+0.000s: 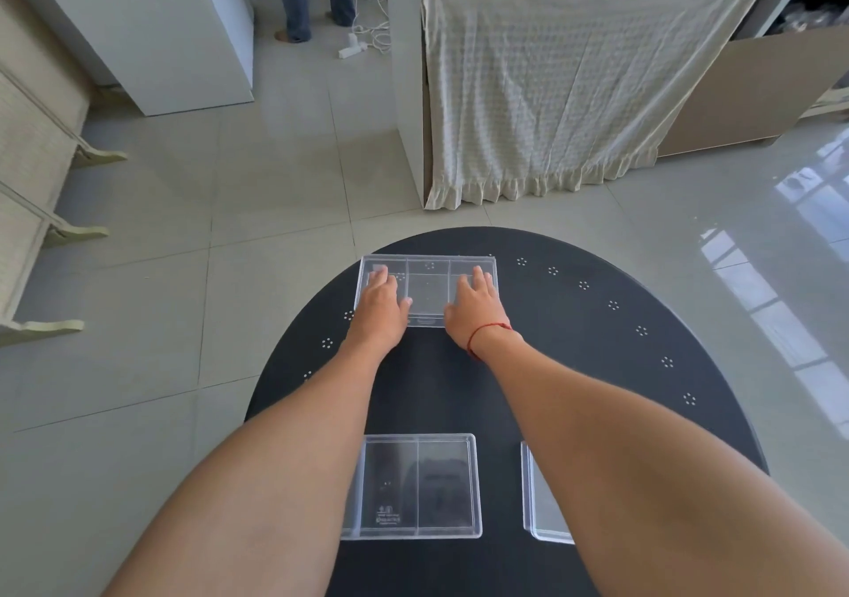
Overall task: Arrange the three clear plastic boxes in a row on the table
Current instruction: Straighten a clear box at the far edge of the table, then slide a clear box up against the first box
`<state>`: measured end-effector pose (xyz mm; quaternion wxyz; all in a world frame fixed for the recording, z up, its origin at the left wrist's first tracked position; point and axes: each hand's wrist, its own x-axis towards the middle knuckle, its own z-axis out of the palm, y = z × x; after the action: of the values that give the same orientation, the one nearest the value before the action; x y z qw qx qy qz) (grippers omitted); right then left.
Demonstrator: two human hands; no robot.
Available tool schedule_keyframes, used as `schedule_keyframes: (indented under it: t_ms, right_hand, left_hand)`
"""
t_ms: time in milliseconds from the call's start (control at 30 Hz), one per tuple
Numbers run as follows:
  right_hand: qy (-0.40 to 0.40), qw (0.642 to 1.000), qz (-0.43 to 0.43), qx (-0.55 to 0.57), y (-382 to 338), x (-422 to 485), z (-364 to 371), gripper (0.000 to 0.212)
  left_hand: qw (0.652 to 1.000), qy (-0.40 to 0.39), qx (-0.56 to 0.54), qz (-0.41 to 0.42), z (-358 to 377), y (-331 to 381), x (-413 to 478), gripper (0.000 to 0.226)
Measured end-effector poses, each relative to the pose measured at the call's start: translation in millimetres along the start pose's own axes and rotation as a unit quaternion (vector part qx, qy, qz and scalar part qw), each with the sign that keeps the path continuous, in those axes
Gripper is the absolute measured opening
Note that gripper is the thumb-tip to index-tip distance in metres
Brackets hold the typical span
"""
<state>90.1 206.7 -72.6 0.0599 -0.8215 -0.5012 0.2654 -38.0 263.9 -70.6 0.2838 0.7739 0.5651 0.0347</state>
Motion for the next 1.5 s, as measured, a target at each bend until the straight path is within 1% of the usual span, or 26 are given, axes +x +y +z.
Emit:
schedule_keyframes:
  t_ms: [67, 200, 300, 400, 467, 633, 767, 867, 967, 1067, 1167, 1267, 1333, 1367, 1433, 1500]
  right_hand:
    - [-0.003, 1.0, -0.004, 0.005, 0.1, -0.4, -3.8, 0.058]
    - [0.026, 1.0, 0.001, -0.014, -3.8, -13.0, -11.0, 0.056]
    - [0.023, 1.0, 0.019, 0.007, -6.9, -31.1, -17.4, 0.057]
    - [0.038, 0.998, 0.043, 0.041, -9.7, -54.8, -20.6, 0.05]
    - [0.047, 0.995, 0.057, 0.063, -10.7, -73.9, -19.1, 0.046]
    - [0.045, 0.99, 0.089, 0.097, -11.5, -123.9, -0.1, 0.047]
    - [0.022, 0.987, 0.11, 0.117, -13.2, -158.3, 14.2, 0.046]
    - [-0.01, 0.98, 0.134, 0.146, -10.8, -174.7, 29.5, 0.049]
    - [-0.045, 0.965, 0.179, 0.184, -9.4, -186.7, 44.0, 0.056]
    - [-0.071, 0.95, 0.207, 0.223, -7.2, -197.5, 56.9, 0.061]
    - [-0.077, 0.948, 0.207, 0.229, -4.6, -202.6, 65.4, 0.051]
    - [-0.068, 0.949, 0.21, 0.225, -4.8, -203.1, 61.7, 0.035]
    - [-0.071, 0.947, 0.216, 0.226, -4.6, -202.3, 54.6, 0.018]
    - [-0.069, 0.945, 0.223, 0.228, -4.6, -201.4, 50.6, 0.014]
    - [-0.06, 0.941, 0.23, 0.24, -5.1, -198.2, 41.2, 0.014]
    - [-0.046, 0.938, 0.23, 0.257, -6.3, -189.4, 31.7, 0.024]
  left_hand:
    - [1.0, 0.0, 0.0, -0.005, -2.4, 2.0, -0.9, 0.053]
    - [1.0, 0.004, -0.018, -0.018, -12.6, 7.2, -13.6, 0.058]
    - [0.999, 0.014, -0.036, -0.018, -24.3, 11.7, -32.9, 0.056]
    - [0.998, 0.028, -0.054, -0.027, -33.9, 13.7, -56.8, 0.051]
    - [0.997, 0.02, -0.058, -0.035, -36.7, 9.3, -74.3, 0.05]
    - [0.997, -0.01, -0.046, -0.056, -37.6, -12.9, -119.9, 0.048]
    - [0.994, -0.024, -0.053, -0.094, -33.3, -29.3, -153.8, 0.059]
    - [0.99, -0.024, -0.046, -0.135, -25.7, -45.6, -175.4, 0.059]
    - [0.979, -0.017, -0.036, -0.199, -14.2, -64.5, -193.9, 0.06]
    - [0.962, -0.016, -0.09, -0.259, -0.4, -73.5, -206.3, 0.063]
    - [0.934, -0.015, -0.189, -0.301, 6.7, -71.5, -213.9, 0.06]
    - [0.926, -0.019, -0.221, -0.305, 5.8, -73.8, -213.8, 0.057]
    - [0.923, -0.02, -0.233, -0.304, 1.0, -71.8, -214.2, 0.059]
    - [0.924, -0.024, -0.236, -0.301, -1.6, -69.5, -213.5, 0.062]
    - [0.925, -0.03, -0.244, -0.29, -7.2, -64.0, -208.4, 0.068]
    - [0.93, -0.029, -0.243, -0.275, -13.4, -57.4, -198.6, 0.072]
